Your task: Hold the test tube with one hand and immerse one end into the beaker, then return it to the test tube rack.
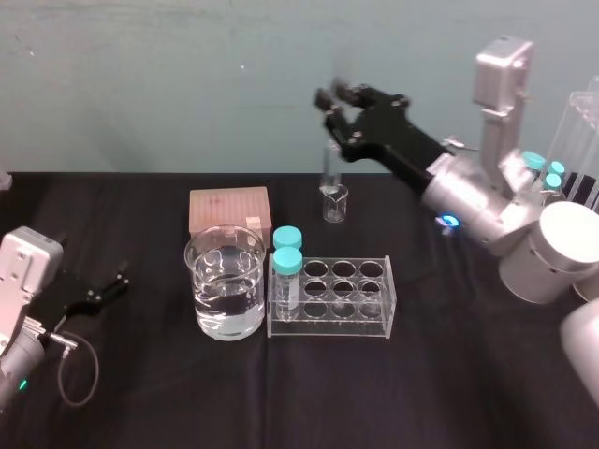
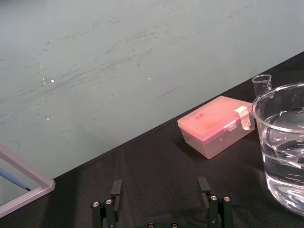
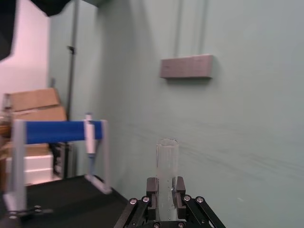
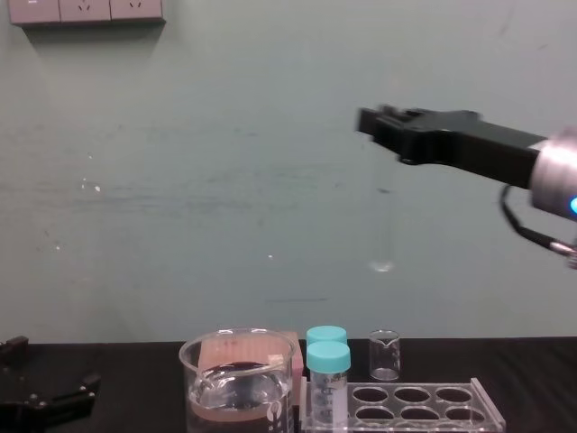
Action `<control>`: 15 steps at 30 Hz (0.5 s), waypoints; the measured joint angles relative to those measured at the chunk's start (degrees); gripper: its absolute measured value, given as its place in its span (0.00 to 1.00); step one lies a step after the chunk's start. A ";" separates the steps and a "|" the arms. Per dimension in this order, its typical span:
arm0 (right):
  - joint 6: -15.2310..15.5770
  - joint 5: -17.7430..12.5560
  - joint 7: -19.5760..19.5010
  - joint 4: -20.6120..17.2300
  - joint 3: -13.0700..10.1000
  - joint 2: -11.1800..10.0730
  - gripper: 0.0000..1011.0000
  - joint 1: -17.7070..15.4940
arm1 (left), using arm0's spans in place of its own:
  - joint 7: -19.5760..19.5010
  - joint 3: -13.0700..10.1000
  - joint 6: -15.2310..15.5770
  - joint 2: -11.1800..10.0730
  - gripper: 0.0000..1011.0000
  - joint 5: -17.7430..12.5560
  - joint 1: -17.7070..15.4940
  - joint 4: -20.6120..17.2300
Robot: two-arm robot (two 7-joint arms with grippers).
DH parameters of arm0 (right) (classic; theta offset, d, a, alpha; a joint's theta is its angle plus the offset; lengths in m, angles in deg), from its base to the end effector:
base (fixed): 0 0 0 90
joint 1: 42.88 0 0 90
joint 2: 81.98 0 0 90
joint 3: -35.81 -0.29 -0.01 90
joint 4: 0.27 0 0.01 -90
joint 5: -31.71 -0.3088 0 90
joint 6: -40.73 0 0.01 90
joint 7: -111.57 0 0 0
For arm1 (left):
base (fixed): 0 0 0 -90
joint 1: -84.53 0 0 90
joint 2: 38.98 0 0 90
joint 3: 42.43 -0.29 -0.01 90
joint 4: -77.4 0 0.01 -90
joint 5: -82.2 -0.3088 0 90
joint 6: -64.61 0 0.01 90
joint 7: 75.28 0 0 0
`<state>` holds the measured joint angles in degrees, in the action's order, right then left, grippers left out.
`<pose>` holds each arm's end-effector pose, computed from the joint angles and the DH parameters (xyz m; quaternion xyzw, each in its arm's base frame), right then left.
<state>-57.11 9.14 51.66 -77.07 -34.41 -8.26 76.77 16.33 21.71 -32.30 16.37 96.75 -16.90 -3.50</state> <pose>0.4516 -0.0012 -0.1876 0.0883 -0.1332 -0.3783 0.9118 0.3581 0.0827 -0.3023 0.1415 -0.1325 0.5799 0.7913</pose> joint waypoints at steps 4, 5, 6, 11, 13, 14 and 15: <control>-0.87 -0.61 2.33 1.97 2.28 1.39 0.22 2.24 | 0.00 0.00 0.00 0.01 0.99 0.00 0.00 0.00; -1.06 -0.78 2.87 2.50 2.81 1.73 0.22 2.72 | 0.00 0.00 0.00 0.00 0.99 0.00 0.00 0.00; -1.40 -1.01 3.88 3.49 3.79 2.37 0.22 3.58 | 0.00 0.00 0.00 0.00 0.99 0.00 0.00 0.00; -2.03 -1.72 6.50 6.12 6.55 4.01 0.22 5.48 | 0.00 0.00 0.00 0.00 0.99 0.00 0.00 0.00; -2.16 -2.03 7.37 6.89 7.40 4.50 0.22 5.97 | 0.00 0.00 0.00 0.00 0.99 0.00 0.00 0.00; -2.26 -2.30 8.06 7.44 8.03 4.87 0.22 6.31 | 0.00 0.00 0.00 0.00 0.99 0.00 0.00 0.00; -2.29 -2.49 8.39 7.68 8.39 5.04 0.22 6.45 | 0.00 0.00 0.00 0.00 0.99 0.00 0.00 0.00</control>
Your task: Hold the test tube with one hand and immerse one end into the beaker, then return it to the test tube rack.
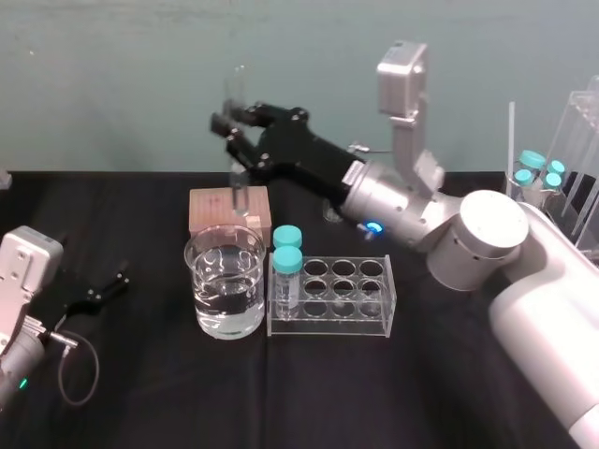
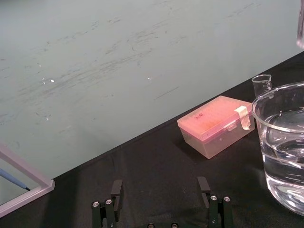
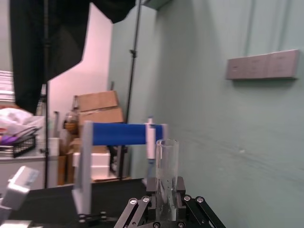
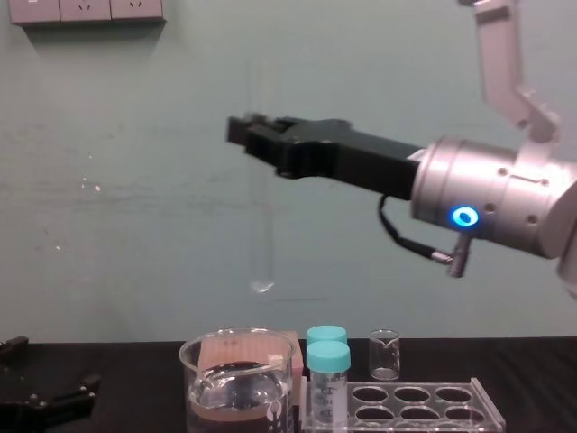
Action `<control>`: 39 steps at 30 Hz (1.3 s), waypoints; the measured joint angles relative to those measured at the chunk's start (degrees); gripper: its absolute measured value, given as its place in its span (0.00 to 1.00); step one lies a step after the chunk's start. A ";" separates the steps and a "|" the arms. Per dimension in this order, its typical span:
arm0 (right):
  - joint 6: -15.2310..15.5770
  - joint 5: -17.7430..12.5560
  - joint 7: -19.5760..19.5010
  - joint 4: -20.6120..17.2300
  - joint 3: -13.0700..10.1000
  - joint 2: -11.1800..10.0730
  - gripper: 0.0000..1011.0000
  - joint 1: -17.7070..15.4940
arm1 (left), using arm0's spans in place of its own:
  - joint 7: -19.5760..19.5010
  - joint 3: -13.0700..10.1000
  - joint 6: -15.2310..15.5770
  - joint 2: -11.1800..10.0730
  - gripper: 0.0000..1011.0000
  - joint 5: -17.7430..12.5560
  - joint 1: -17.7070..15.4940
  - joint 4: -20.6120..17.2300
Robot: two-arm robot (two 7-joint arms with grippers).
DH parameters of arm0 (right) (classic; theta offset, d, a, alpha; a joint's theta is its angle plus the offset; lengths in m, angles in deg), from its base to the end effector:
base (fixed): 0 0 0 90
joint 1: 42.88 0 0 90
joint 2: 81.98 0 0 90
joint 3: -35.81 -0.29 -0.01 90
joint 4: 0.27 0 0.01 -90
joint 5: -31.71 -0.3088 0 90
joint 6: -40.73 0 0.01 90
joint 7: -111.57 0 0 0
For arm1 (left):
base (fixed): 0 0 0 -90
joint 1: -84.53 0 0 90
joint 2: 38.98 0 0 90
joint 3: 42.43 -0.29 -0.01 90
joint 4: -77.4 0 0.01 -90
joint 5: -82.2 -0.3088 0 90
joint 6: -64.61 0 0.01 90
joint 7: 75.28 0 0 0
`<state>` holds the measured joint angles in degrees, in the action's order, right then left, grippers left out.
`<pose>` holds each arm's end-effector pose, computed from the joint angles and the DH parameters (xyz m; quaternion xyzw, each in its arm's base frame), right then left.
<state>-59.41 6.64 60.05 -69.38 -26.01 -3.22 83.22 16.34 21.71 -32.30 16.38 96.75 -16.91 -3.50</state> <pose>0.4715 0.0603 -0.1902 0.0933 -0.1233 -0.2559 0.9543 0.3581 0.0827 -0.3022 0.1414 -0.1325 0.5800 0.7913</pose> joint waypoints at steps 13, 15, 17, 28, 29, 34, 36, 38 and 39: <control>0.11 -1.23 1.68 3.91 3.56 0.50 0.22 0.44 | 0.00 0.00 0.00 0.00 0.99 0.00 0.00 0.00; 0.23 -1.16 1.60 4.61 3.88 0.45 0.22 0.43 | 0.00 0.00 0.00 0.00 0.99 0.00 0.00 0.00; 0.40 -1.04 1.48 5.39 4.21 0.44 0.22 0.43 | 0.00 0.00 0.00 0.00 0.99 0.00 0.00 0.00; 0.92 -0.67 1.51 8.02 5.27 0.79 0.22 0.45 | 0.00 0.00 0.00 0.00 0.99 0.00 0.00 0.00; 0.96 -0.63 1.51 8.16 5.30 0.80 0.22 0.46 | 0.00 0.00 0.00 0.00 0.99 0.00 0.00 0.00; 1.23 -0.48 1.36 8.81 5.38 0.82 0.22 0.40 | 0.00 0.00 0.00 0.00 0.99 0.00 0.00 0.00; 1.29 -0.45 1.27 8.92 5.38 0.83 0.22 0.34 | 0.00 0.00 0.00 0.00 0.99 0.00 0.00 0.00; 1.36 -0.44 1.24 8.99 5.36 0.83 0.22 0.18 | 0.00 0.00 0.00 0.00 0.99 0.00 0.00 0.00; 1.39 -0.45 1.24 9.01 5.34 0.83 0.22 0.14 | 0.00 0.00 0.00 0.00 0.99 0.00 0.00 0.00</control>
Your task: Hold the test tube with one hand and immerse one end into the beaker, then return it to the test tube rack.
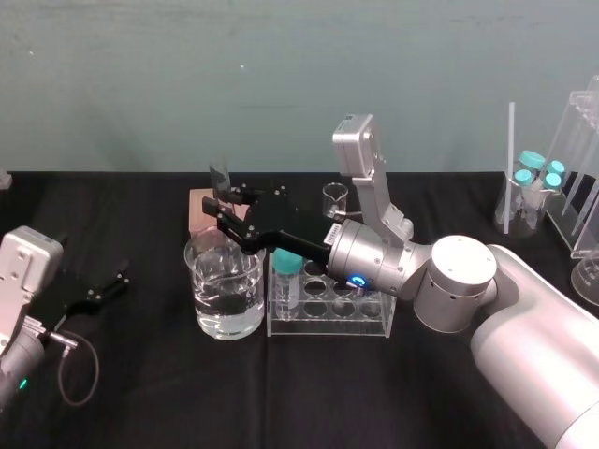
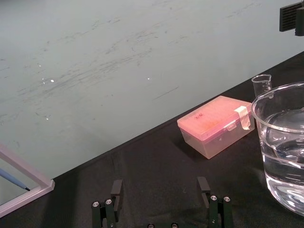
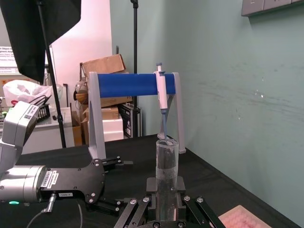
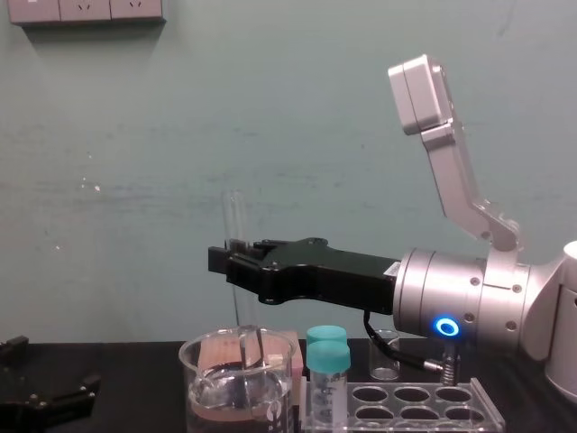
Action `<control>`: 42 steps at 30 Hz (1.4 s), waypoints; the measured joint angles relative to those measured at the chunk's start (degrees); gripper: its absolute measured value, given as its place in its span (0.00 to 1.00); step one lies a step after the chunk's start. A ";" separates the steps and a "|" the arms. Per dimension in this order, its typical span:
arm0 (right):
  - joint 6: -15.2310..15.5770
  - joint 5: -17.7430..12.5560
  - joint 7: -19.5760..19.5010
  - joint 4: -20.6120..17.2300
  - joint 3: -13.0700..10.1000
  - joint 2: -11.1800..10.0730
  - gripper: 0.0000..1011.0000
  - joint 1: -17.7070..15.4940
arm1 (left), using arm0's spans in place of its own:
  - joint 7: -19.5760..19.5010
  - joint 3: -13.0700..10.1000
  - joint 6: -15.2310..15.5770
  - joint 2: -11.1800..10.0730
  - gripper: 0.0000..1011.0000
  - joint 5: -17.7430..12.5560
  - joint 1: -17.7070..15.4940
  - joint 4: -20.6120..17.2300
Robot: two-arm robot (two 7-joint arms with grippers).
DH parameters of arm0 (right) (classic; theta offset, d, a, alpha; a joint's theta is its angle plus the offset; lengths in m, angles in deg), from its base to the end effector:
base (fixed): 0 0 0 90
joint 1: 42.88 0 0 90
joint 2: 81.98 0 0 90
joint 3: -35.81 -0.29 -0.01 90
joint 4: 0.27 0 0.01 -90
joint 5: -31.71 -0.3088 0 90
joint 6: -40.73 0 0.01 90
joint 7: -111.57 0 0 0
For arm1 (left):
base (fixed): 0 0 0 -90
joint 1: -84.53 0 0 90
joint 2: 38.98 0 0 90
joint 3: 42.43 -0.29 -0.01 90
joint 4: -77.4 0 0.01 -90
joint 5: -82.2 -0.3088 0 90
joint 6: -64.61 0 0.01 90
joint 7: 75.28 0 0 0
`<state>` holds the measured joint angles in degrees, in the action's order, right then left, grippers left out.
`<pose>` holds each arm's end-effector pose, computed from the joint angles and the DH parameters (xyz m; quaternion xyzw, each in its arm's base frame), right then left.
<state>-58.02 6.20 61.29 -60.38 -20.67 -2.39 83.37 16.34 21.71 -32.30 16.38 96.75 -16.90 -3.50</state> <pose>0.4718 0.0702 -0.2453 0.0262 -0.0521 -0.2396 0.9691 0.3581 0.0827 -0.3023 0.1414 -0.1324 0.5799 0.7913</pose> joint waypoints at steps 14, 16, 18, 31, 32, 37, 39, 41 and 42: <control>-0.46 -0.37 -0.10 0.57 -0.61 0.43 0.22 -0.21 | 0.00 0.00 0.00 0.00 0.99 0.00 0.00 0.00; -0.72 -0.40 -0.13 0.70 -0.70 0.54 0.22 -0.20 | 0.00 0.00 0.00 0.00 0.99 0.00 0.00 0.00; -0.99 -0.43 -0.13 0.80 -0.80 0.59 0.22 -0.18 | 0.00 0.00 0.00 0.00 0.99 0.00 0.00 0.00; -1.95 -0.44 0.04 1.65 -1.12 1.14 0.22 0.06 | 0.00 0.00 0.00 0.00 0.99 0.00 0.00 0.00; -2.05 -0.44 0.11 1.81 -1.14 1.24 0.22 0.12 | 0.00 0.00 0.00 0.00 0.99 0.00 0.00 0.00; -2.22 -0.40 0.28 2.01 -1.16 1.42 0.22 0.23 | 0.00 0.00 0.00 0.00 0.99 0.00 0.00 0.00; -2.25 -0.38 0.33 2.06 -1.16 1.45 0.22 0.26 | 0.00 0.00 0.00 0.00 0.99 0.00 0.00 0.00; -2.25 -0.32 0.35 2.09 -1.14 1.49 0.22 0.29 | 0.00 0.00 0.00 0.00 0.99 0.00 0.00 0.00; -2.25 -0.30 0.35 2.09 -1.13 1.49 0.22 0.29 | 0.00 0.00 0.00 0.00 0.99 0.00 0.00 0.00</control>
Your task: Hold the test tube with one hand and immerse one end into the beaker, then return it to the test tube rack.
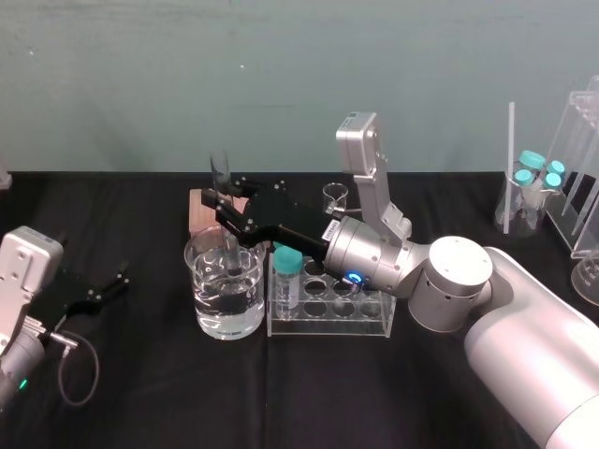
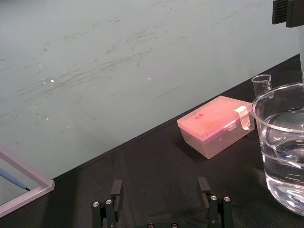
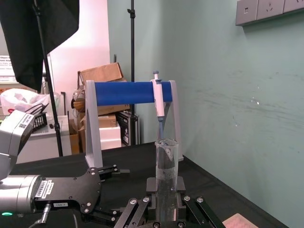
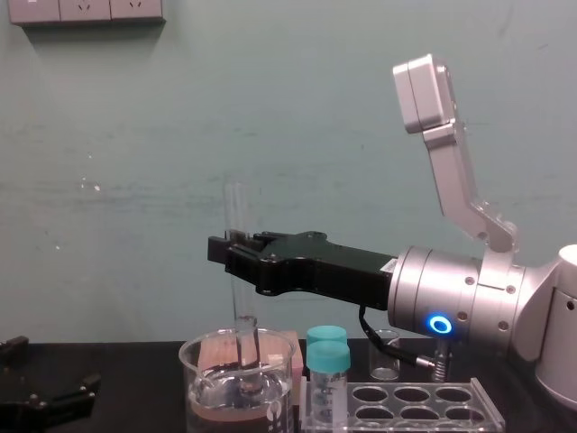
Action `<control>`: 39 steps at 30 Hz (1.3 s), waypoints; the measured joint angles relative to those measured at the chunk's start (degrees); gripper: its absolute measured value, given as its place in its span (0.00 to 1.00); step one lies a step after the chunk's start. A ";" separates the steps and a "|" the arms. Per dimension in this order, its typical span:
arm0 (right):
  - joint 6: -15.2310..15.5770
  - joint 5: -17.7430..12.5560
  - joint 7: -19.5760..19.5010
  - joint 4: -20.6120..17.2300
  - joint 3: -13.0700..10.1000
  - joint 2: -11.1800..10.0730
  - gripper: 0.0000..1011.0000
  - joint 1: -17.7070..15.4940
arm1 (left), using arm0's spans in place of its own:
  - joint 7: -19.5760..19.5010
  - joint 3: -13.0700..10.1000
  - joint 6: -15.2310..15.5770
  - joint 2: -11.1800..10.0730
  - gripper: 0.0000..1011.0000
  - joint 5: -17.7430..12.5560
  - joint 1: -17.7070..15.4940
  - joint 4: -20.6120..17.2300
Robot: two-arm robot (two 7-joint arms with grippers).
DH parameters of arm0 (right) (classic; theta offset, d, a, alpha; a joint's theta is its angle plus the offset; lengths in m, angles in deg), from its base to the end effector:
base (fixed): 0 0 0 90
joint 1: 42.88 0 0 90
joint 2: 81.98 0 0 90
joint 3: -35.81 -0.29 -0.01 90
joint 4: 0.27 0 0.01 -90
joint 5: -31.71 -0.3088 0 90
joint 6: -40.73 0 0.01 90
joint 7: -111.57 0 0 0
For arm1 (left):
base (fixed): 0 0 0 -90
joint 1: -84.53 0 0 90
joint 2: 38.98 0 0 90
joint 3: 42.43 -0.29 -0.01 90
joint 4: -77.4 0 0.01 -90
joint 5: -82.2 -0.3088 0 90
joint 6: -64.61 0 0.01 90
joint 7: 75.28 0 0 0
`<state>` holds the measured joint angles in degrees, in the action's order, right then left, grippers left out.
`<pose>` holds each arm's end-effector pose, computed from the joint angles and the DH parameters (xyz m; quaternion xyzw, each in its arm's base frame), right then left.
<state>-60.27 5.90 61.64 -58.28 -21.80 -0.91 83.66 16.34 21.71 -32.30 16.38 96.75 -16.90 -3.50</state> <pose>0.4751 0.0730 -0.2491 0.0459 -0.0539 -0.2453 0.9668 0.3581 0.0827 -0.3023 0.1414 -0.1324 0.5799 0.7913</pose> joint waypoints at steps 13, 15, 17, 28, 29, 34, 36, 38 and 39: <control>-0.03 0.12 0.02 -0.25 -0.01 0.03 0.22 -0.05 | 0.00 0.00 0.00 0.00 0.99 0.00 0.00 0.00; -0.05 0.12 0.07 -0.25 -0.01 0.02 0.22 -0.04 | 0.00 0.00 0.00 0.00 0.99 0.00 0.00 0.00; -0.05 0.12 0.12 -0.25 0.00 0.01 0.22 -0.04 | 0.00 0.00 0.00 0.00 0.99 0.00 0.00 0.00; -0.04 0.04 0.41 -0.14 0.03 0.01 0.22 0.01 | 0.00 0.00 0.00 0.00 0.99 0.00 0.00 0.00; -0.04 0.03 0.42 -0.13 0.04 0.01 0.22 0.01 | 0.00 0.00 0.00 0.00 0.99 0.00 0.00 0.00; -0.04 0.01 0.42 -0.13 0.06 -0.01 0.22 0.07 | 0.00 0.00 0.00 0.00 0.99 0.00 0.00 0.00; -0.07 0.02 0.42 0.02 0.05 -0.01 0.22 0.17 | 0.00 0.00 0.00 0.00 0.99 0.00 0.00 0.00; -0.11 0.02 0.42 0.10 0.02 -0.01 0.22 0.21 | 0.00 0.00 0.00 0.00 0.99 0.00 0.00 0.00; -0.14 0.03 0.42 0.12 0.00 -0.01 0.22 0.22 | 0.00 0.00 0.00 0.00 0.99 0.00 0.00 0.00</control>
<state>-60.41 5.93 62.05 -58.16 -21.79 -0.91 83.88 16.34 21.71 -32.30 16.38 96.75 -16.90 -3.50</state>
